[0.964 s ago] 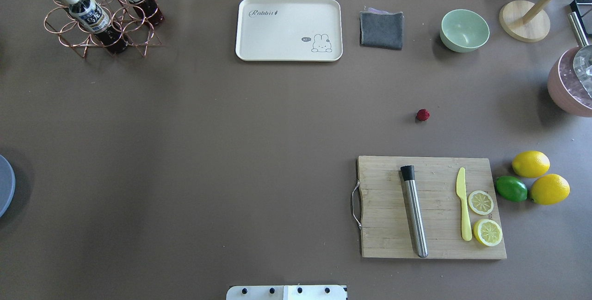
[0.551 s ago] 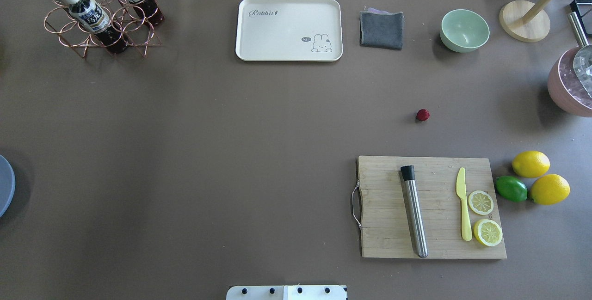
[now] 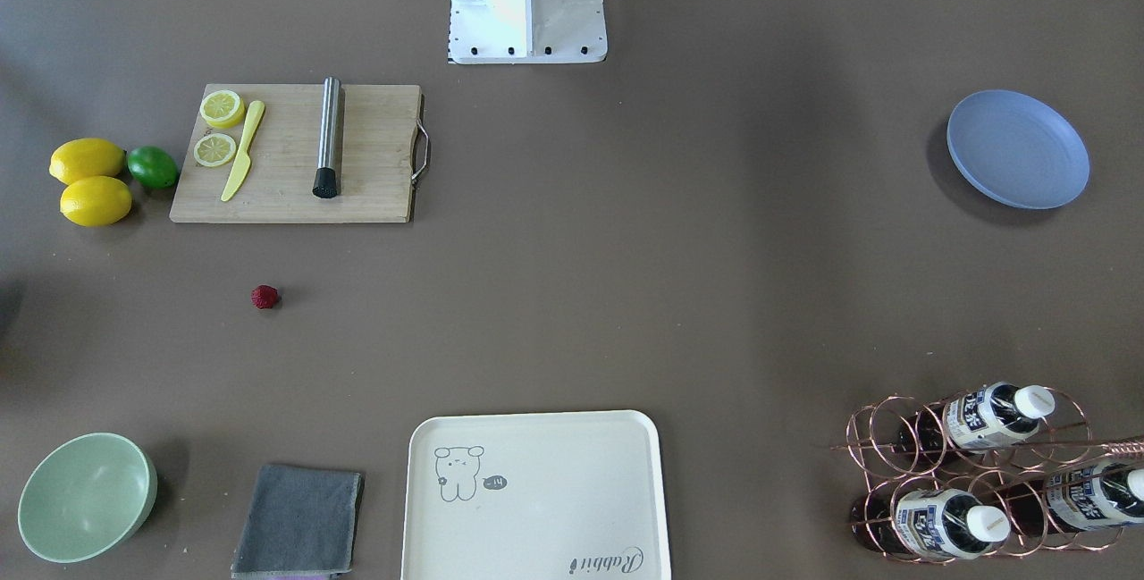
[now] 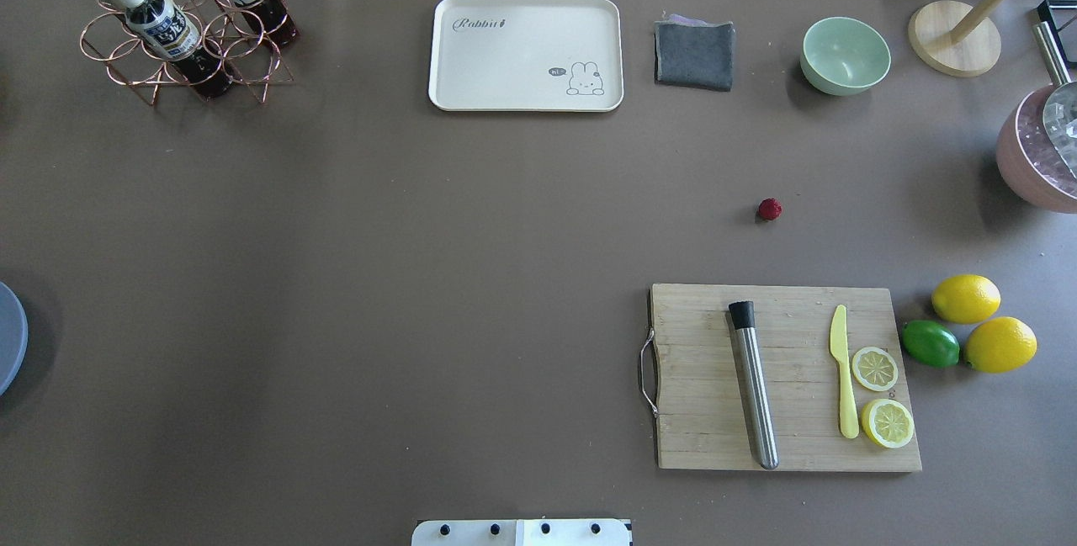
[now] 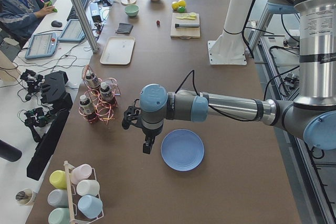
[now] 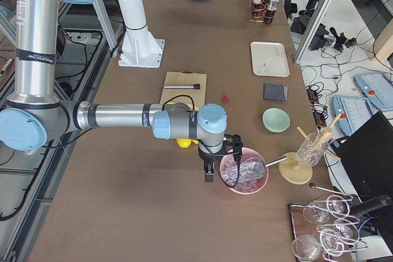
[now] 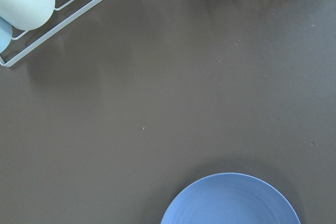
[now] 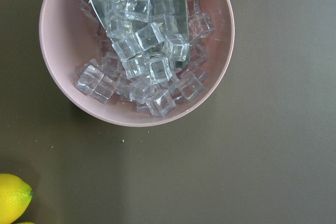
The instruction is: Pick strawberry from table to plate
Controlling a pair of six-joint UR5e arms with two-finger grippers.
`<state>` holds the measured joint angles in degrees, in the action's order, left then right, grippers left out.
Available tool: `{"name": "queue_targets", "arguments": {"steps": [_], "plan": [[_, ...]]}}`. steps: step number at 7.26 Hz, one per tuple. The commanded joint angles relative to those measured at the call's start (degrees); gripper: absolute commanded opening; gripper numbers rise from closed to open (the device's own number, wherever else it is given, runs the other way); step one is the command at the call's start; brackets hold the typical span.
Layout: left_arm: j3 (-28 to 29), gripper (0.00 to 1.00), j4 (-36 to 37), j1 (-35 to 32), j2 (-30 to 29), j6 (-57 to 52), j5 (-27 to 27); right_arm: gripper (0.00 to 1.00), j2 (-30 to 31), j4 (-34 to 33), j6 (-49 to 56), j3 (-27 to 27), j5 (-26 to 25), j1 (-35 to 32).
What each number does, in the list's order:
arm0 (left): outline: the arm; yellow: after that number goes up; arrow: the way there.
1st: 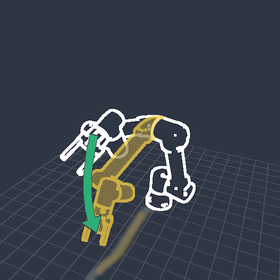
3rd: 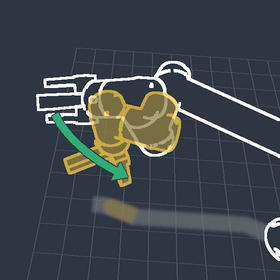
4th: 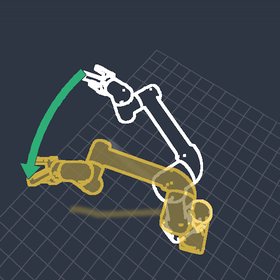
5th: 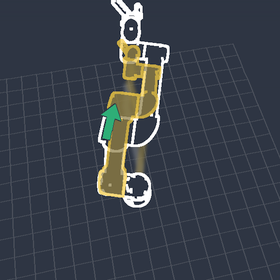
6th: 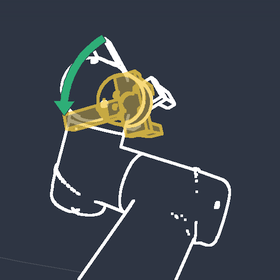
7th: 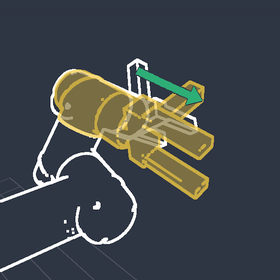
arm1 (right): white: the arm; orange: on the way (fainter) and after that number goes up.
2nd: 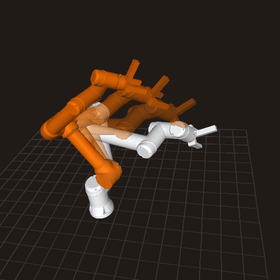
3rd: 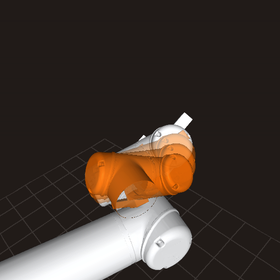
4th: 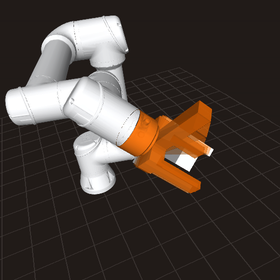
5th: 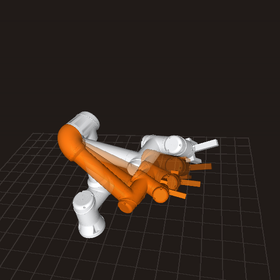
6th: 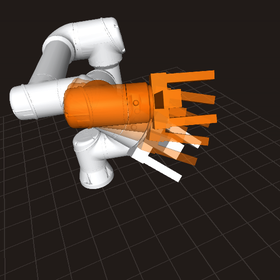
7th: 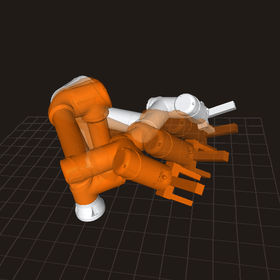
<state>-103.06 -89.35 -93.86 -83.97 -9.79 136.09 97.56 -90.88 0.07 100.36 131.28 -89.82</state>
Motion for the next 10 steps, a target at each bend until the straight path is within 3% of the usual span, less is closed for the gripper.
{"name": "queue_targets", "arguments": {"steps": [1, 2, 4, 6, 9, 10], "plan": [[1.3, 0.99, -6.0, 0.1, 0.3, 0.3, -0.2, 1.0, 0.0, 0.0, 0.2, -0.2, 0.1, 0.0], [4.0, 0.99, -7.8, 0.0, 0.6, -0.1, 1.2, 1.0, 0.0, 0.0, 0.3, -0.3, 0.1, 0.1], [4.3, 0.99, -8.0, -0.1, 2.5, 1.8, 9.2, 1.0, -0.1, 0.1, 0.3, 0.0, 0.3, 0.3], [3.9, 0.99, -11.7, -0.2, 2.5, 10.2, 15.8, 1.0, -0.4, 0.1, 0.4, 0.2, 0.3, 0.7], [10.4, 0.99, -32.9, -0.7, 8.1, 10.5, 14.8, 1.0, -0.6, 1.6, 0.5, 0.3, 0.1, 1.6], [14.8, 0.97, -34.7, -0.4, 6.6, 10.1, 14.7, 1.0, 0.1, 5.1, 0.4, -0.2, 0.1, 1.8]]}}
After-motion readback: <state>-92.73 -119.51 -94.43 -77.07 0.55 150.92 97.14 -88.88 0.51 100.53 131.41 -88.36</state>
